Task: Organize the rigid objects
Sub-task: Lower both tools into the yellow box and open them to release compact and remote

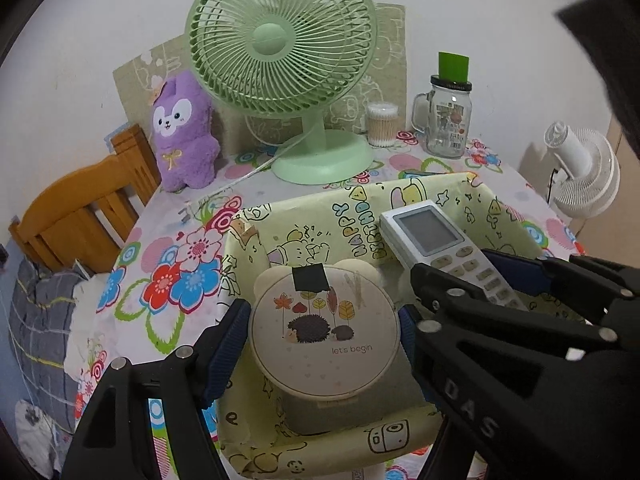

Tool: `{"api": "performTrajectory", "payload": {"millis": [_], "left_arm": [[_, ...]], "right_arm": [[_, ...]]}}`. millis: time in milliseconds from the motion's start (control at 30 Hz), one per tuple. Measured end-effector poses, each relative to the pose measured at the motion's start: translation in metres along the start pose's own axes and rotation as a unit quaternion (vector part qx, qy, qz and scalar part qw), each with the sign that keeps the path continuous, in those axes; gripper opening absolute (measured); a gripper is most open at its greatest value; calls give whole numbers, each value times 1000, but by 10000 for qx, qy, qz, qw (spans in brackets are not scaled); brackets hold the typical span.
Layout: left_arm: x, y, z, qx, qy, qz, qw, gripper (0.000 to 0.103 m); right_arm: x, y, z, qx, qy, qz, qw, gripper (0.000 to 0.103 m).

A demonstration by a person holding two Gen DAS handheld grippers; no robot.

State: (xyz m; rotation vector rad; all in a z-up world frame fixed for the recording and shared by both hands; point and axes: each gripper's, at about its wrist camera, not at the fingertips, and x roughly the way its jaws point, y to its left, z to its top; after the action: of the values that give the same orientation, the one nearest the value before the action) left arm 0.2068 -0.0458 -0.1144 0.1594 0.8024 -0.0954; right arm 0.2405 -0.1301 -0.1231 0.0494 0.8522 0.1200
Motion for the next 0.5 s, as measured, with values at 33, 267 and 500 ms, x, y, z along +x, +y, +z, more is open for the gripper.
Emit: {"api": "performTrajectory", "payload": {"millis": [33, 267, 500], "left_arm": [[0, 0, 0, -19, -17, -1, 10000, 77], [-2, 2, -3, 27, -42, -47, 10000, 79], [-6, 3, -4, 15, -7, -81, 10000, 79]], "right_arm": [[1, 1, 0, -16, -9, -21, 10000, 49], [-1, 4, -1, -183, 18, 94, 9998, 49], [-5, 6, -2, -238, -5, 51, 9997, 49]]}}
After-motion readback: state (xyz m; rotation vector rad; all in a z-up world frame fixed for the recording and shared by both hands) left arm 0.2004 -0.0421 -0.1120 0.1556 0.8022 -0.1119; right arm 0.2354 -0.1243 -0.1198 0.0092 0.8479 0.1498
